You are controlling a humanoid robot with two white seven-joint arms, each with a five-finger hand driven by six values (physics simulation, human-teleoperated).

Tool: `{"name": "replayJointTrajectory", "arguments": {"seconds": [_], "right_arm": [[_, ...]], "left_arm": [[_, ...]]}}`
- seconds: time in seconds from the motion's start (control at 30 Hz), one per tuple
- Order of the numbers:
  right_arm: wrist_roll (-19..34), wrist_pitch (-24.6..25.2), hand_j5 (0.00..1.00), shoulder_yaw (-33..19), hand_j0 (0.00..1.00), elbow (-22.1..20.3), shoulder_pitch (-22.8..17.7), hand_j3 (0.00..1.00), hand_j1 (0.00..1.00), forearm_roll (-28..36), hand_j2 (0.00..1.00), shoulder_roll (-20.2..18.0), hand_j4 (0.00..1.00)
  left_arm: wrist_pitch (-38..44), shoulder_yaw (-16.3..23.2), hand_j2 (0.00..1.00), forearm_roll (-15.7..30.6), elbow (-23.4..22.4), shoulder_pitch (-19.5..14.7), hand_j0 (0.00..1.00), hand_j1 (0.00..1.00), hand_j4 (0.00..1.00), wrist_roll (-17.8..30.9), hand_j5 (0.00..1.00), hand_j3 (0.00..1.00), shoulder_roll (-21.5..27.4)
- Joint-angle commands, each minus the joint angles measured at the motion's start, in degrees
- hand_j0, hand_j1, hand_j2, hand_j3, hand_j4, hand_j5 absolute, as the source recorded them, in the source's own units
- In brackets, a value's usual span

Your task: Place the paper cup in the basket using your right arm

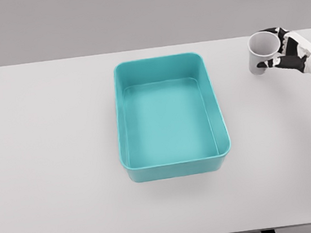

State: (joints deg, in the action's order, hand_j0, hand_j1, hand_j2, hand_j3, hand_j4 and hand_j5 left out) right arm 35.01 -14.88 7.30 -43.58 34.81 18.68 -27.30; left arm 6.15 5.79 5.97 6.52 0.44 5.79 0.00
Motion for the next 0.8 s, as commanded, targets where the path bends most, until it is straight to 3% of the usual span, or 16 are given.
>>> {"name": "replayJointTrajectory", "arguments": {"seconds": [0.0, 0.43, 0.77], "right_arm": [[-0.01, -0.06, 0.57, -0.18, 0.57, -3.18, -0.18, 0.57, 0.57, 0.39, 0.57, -0.12, 0.57], [-0.01, -0.24, 0.57, -1.06, 0.57, -22.07, -5.36, 0.57, 0.57, 0.48, 0.57, -0.04, 0.57], [-0.01, -0.59, 0.57, -0.27, 0.57, -28.76, -5.10, 0.57, 0.57, -1.63, 0.57, 0.93, 0.57]], "left_arm": [[0.00, 0.01, 1.00, 0.01, -0.01, 0.00, 1.00, 1.00, 1.00, 0.01, 1.00, 1.00, 0.00], [0.00, 0.01, 1.00, 0.01, -0.01, 0.09, 1.00, 1.00, 1.00, 0.01, 1.00, 1.00, 0.00], [-0.09, 0.01, 1.00, 0.01, -0.01, 0.00, 1.00, 1.00, 1.00, 0.01, 1.00, 1.00, 0.00]]}}
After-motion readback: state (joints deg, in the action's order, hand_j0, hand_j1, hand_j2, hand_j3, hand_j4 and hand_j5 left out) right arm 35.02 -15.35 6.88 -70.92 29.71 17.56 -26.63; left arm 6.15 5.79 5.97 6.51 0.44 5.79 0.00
